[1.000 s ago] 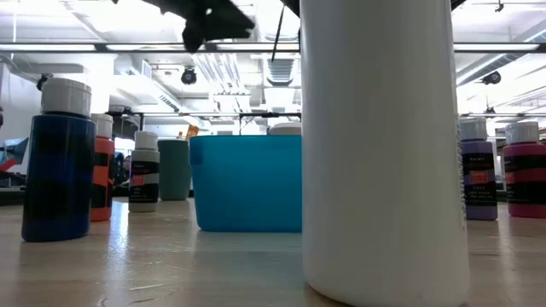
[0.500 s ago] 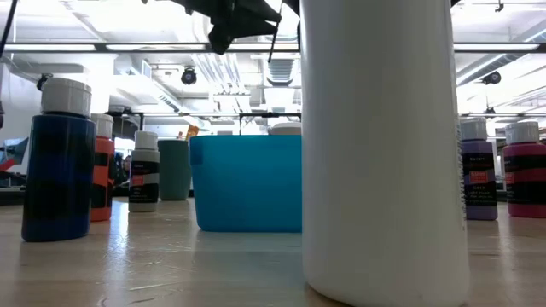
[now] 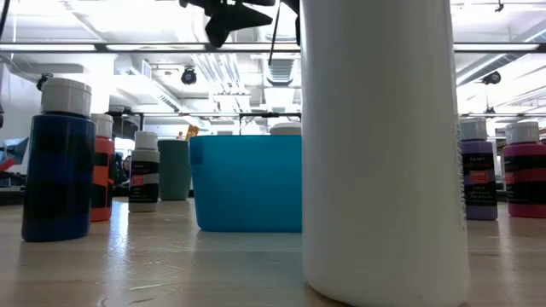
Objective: Pick & Place Paint Supplies
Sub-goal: Put the yellow paint brush into the green cup
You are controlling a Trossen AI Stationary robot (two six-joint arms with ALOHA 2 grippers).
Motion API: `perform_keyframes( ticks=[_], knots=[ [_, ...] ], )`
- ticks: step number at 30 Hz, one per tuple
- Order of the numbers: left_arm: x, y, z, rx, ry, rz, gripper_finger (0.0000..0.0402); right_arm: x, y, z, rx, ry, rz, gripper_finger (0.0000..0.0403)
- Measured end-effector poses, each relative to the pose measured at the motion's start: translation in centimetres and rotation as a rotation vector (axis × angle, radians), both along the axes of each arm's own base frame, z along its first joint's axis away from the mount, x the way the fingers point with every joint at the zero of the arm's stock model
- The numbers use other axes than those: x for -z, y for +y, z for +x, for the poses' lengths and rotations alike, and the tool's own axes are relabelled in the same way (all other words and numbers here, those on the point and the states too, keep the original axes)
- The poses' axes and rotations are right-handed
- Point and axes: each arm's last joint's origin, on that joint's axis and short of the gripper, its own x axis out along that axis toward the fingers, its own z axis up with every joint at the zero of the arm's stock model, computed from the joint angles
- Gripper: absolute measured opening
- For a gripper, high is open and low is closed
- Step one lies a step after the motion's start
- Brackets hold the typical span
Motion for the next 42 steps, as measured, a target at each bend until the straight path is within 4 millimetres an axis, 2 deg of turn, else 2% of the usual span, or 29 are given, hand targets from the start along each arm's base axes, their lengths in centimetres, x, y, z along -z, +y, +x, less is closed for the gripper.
perform_keyframes(
  ticks=[22, 27, 33, 42],
  knots=[
    [0.6, 0.2, 1.8, 0.021, -0.053, 0.057, 0.0174, -0.3, 0.0, 0.0, 0.021, -0.022, -0.003, 0.0012],
    [0.6, 0.2, 1.8, 0.024, -0.053, 0.076, 0.0127, -0.3, 0.0, 0.1, 0.021, -0.023, -0.005, 0.0012],
    [0.7, 0.2, 1.8, 0.032, -0.044, 0.122, 0.0023, -0.2, 0.0, 0.1, 0.021, -0.022, -0.008, 0.0012],
    [0.7, 0.1, 1.8, 0.035, -0.039, 0.122, 0.0017, -0.2, 0.0, 0.1, 0.021, -0.015, -0.007, 0.0012]
  ],
)
